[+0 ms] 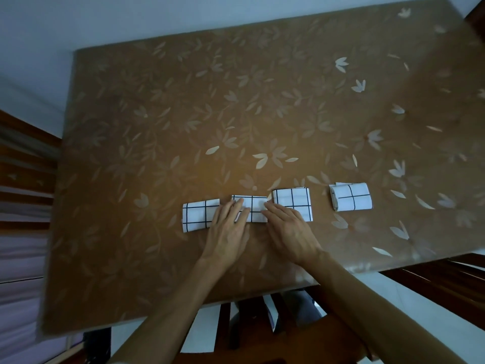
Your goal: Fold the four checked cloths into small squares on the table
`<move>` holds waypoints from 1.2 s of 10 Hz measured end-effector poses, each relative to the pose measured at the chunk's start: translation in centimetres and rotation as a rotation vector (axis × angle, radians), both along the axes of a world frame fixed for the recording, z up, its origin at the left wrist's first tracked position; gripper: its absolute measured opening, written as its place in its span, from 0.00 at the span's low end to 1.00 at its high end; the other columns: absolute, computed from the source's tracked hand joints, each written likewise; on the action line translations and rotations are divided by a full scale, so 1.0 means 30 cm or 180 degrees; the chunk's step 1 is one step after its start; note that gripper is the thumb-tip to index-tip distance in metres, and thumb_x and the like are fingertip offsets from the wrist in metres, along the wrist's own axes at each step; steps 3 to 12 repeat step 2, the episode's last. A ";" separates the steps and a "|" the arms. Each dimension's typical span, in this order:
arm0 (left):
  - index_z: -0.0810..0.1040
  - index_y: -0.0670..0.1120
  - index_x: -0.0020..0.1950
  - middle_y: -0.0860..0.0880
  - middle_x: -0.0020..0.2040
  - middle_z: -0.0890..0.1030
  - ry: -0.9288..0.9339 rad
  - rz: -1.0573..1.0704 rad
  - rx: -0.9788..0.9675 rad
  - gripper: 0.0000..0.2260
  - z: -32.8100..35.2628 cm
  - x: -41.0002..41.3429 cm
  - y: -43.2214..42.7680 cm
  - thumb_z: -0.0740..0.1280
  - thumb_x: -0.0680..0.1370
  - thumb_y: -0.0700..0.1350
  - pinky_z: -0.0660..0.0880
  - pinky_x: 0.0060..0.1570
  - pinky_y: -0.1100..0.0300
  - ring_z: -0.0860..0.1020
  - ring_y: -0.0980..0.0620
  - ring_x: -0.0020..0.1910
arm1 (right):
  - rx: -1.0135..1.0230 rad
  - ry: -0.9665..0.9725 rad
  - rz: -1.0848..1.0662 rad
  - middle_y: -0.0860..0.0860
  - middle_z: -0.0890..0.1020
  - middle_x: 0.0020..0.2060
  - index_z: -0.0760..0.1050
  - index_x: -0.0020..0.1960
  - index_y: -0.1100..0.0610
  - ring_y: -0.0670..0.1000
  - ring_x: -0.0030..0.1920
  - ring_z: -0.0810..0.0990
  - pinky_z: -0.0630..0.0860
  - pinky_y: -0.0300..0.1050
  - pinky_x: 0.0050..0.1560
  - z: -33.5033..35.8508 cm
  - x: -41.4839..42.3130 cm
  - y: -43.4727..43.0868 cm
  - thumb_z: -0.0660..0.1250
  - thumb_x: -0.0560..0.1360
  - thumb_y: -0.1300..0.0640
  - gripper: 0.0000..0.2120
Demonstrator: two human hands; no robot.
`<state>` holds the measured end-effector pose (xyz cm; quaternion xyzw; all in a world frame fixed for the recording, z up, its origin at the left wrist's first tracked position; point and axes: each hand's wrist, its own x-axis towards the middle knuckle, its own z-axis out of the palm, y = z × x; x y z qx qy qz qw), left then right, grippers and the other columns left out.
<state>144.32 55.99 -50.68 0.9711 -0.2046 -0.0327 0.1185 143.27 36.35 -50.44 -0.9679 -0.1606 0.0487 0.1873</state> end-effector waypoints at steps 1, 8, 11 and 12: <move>0.77 0.44 0.65 0.46 0.63 0.77 0.0160 0.0125 -0.0249 0.14 0.083 0.002 -0.016 0.64 0.80 0.43 0.72 0.63 0.52 0.74 0.46 0.63 | 0.0235 0.0165 -0.0446 0.54 0.79 0.61 0.73 0.66 0.58 0.58 0.60 0.78 0.76 0.54 0.57 0.076 0.005 0.007 0.62 0.77 0.60 0.17; 0.77 0.47 0.63 0.50 0.58 0.78 0.0395 0.0402 -0.0383 0.12 0.166 0.000 -0.009 0.62 0.81 0.45 0.73 0.50 0.57 0.77 0.49 0.56 | 0.0323 0.0382 -0.0789 0.57 0.80 0.57 0.73 0.64 0.59 0.59 0.55 0.78 0.76 0.56 0.53 0.162 0.002 0.013 0.61 0.79 0.58 0.15; 0.77 0.47 0.63 0.50 0.58 0.78 0.0395 0.0402 -0.0383 0.12 0.166 0.000 -0.009 0.62 0.81 0.45 0.73 0.50 0.57 0.77 0.49 0.56 | 0.0323 0.0382 -0.0789 0.57 0.80 0.57 0.73 0.64 0.59 0.59 0.55 0.78 0.76 0.56 0.53 0.162 0.002 0.013 0.61 0.79 0.58 0.15; 0.77 0.47 0.63 0.50 0.58 0.78 0.0395 0.0402 -0.0383 0.12 0.166 0.000 -0.009 0.62 0.81 0.45 0.73 0.50 0.57 0.77 0.49 0.56 | 0.0323 0.0382 -0.0789 0.57 0.80 0.57 0.73 0.64 0.59 0.59 0.55 0.78 0.76 0.56 0.53 0.162 0.002 0.013 0.61 0.79 0.58 0.15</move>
